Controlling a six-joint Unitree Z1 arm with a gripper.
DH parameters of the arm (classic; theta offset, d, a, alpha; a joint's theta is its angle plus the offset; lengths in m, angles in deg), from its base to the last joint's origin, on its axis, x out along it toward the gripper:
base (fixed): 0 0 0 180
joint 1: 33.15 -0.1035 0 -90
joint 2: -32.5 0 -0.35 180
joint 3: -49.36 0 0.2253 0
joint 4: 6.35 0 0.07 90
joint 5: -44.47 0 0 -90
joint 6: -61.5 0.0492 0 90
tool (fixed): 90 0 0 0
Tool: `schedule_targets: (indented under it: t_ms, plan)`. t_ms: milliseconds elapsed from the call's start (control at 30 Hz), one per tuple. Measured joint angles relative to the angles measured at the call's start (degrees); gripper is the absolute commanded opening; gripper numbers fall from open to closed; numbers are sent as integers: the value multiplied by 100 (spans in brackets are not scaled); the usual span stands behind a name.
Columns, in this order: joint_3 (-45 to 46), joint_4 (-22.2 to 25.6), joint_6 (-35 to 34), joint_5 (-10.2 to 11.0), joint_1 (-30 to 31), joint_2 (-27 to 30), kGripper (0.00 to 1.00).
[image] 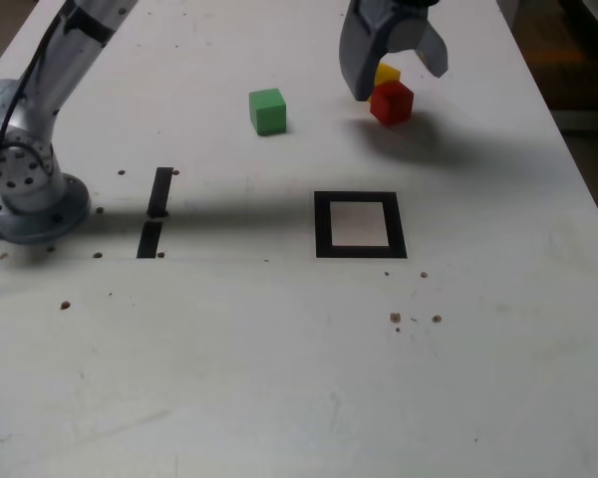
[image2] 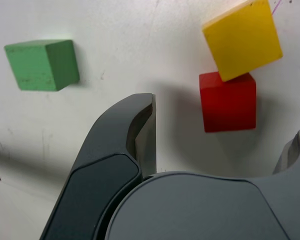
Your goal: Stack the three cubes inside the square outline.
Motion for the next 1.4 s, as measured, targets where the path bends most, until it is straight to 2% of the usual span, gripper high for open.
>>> schedule_targets:
  t_ms: [367, 667, 767, 1000, 1233, 1400]
  plan:
    - [-262, -39, 82, -6, -77, -411, 92]
    - [-283, -129, 111, 30, -77, -586, 88]
    - [-283, -142, 115, 48, -101, -587, 82]
    - [-282, -152, 122, 99, -215, -587, 59]
    - [-244, -326, 124, 114, -219, -590, 51]
    - [-261, -397, 124, 11, -234, -596, 45]
